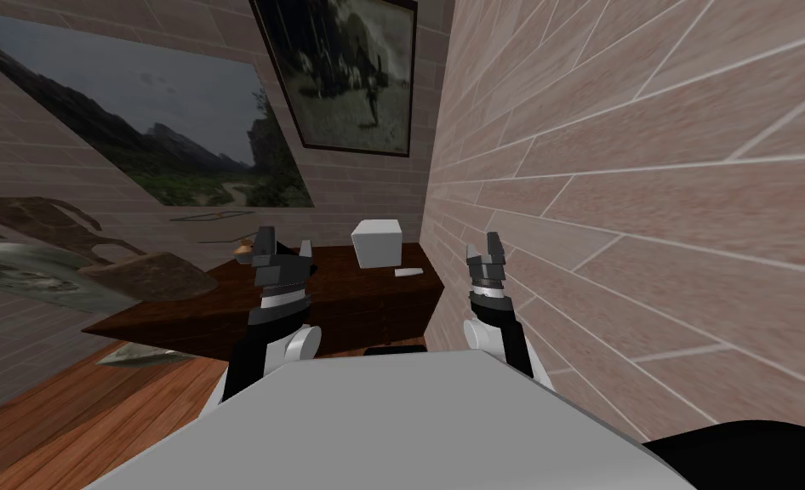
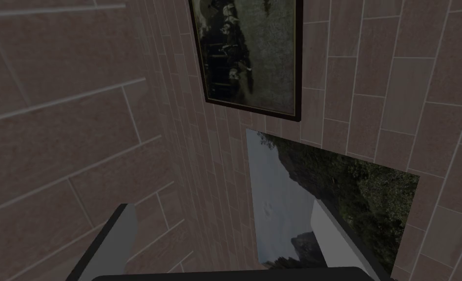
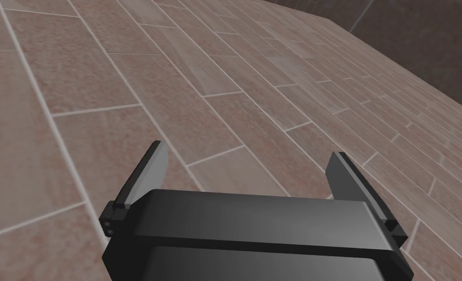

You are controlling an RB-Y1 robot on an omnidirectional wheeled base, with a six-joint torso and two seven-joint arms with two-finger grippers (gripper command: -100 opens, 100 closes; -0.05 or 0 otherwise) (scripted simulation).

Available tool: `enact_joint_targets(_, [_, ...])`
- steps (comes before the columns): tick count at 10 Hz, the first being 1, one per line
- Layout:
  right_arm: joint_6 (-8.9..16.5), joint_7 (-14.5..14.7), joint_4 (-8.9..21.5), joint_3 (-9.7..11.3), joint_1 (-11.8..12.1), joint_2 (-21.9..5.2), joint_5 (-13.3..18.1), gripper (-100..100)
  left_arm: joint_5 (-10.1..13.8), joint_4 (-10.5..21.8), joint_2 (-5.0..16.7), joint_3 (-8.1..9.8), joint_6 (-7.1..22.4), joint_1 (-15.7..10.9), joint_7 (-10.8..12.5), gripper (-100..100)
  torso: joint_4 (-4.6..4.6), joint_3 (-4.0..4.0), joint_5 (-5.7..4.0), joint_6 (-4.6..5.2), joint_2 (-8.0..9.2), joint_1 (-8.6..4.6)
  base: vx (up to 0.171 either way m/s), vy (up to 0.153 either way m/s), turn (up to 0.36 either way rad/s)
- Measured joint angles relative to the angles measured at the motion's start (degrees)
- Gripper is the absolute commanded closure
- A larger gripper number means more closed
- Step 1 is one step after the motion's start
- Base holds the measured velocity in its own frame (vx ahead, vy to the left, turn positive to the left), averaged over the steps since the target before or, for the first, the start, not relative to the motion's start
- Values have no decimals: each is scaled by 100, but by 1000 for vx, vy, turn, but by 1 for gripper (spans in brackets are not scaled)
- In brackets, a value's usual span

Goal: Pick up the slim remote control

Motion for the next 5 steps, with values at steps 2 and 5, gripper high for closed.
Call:
enact_joint_targets(2, [-83,-80,65,14,29,-321,-39,-100,0,0,-1,-1,0,-1,0,0,4,12,5,0,21,22,-65,82,-18])
enact_joint_targets(5, [-264,-247,209,56,135,-862,-98,-100,0,0,-1,-1,0,-1,0,0,7,19,8,0,34,34,-72,83,4])
